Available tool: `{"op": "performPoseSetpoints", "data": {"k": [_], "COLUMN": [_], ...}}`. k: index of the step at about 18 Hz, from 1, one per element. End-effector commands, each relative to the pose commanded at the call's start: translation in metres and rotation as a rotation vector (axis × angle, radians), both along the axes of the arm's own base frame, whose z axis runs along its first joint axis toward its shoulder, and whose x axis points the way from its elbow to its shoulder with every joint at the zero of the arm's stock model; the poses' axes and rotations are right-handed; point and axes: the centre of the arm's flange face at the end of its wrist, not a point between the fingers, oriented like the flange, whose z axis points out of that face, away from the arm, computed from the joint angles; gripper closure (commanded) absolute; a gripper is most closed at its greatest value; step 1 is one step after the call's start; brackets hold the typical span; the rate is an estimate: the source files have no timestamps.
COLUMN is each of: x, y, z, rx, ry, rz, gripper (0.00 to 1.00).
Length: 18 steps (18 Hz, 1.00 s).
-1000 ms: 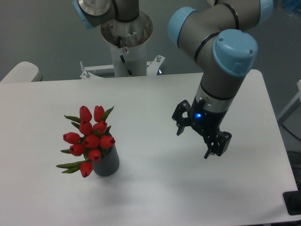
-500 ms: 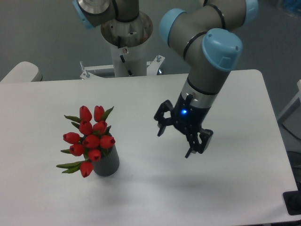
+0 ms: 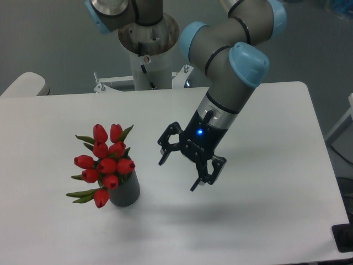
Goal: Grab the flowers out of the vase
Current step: 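Move the open gripper toward the red tulip stems above the vase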
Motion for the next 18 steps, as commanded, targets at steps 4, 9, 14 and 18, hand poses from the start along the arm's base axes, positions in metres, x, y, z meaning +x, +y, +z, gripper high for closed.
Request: {"op": "performPoseSetpoints", "data": {"k": [4,9,14,18], "x": [0.005,0.017,0.040,0.057], "y": [-0.006,-0.023,-0.029,-0.035], "z": [-0.002,-0.015,-0.037,-0.056], "rx": [0.041,0.092,0.158,0.248], "ry": [0.013,0.048,0.002,-0.012], "rz": [-0.039,-0.112,-0.156,-0.161], "gripper": [0.00,0.00,0.00,0.00]}}
